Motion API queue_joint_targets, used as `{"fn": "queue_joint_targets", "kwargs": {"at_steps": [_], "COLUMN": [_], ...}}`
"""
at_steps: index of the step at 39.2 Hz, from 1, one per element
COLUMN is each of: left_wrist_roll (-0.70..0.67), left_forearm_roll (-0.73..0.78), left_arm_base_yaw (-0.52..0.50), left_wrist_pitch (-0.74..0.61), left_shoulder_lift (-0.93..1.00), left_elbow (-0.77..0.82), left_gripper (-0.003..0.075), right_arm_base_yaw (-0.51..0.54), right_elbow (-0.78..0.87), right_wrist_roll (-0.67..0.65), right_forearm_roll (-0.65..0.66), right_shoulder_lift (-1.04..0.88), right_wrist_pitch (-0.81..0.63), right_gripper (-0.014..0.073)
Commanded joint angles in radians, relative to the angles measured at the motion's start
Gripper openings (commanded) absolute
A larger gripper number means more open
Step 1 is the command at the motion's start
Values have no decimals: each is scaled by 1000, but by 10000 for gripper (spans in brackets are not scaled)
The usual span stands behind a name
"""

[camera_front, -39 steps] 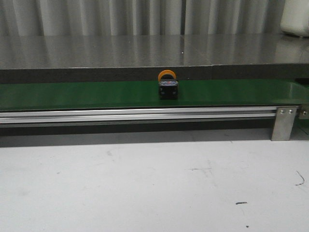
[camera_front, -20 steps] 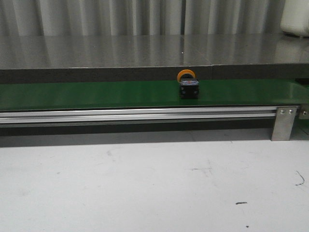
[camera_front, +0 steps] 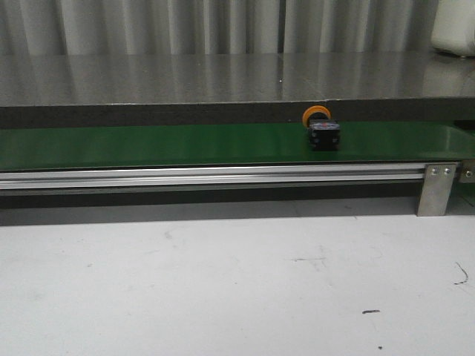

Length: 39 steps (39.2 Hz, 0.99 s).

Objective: Move button from left to right

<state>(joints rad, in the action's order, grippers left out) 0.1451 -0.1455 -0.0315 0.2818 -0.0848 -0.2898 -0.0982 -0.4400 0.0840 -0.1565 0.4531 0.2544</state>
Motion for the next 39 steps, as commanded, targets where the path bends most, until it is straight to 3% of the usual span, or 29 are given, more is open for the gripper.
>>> {"fn": "queue_joint_targets", "kwargs": {"at_steps": [1, 9, 23, 39], "left_wrist_roll": [-2, -2, -2, -2], "left_forearm_roll": [-14, -14, -14, -14], "left_arm_base_yaw": [2, 2, 2, 2], "left_wrist_pitch": [-78, -78, -78, -78], "left_shoulder_lift": [-11, -11, -11, -11], "left_elbow": [-28, -28, -28, -28], "left_gripper": [-21, -21, -21, -21], "right_arm_base_yaw": [-1, 3, 52, 52], "right_elbow": [-37, -84, -378, -740], "right_wrist_roll": [6, -14, -69, -69], "right_forearm_roll": [-4, -4, -6, -32], "right_shoulder_lift": [15, 124, 618, 1026], "right_wrist_pitch": [-86, -78, -12, 223], "right_gripper": [645, 645, 644, 644]}}
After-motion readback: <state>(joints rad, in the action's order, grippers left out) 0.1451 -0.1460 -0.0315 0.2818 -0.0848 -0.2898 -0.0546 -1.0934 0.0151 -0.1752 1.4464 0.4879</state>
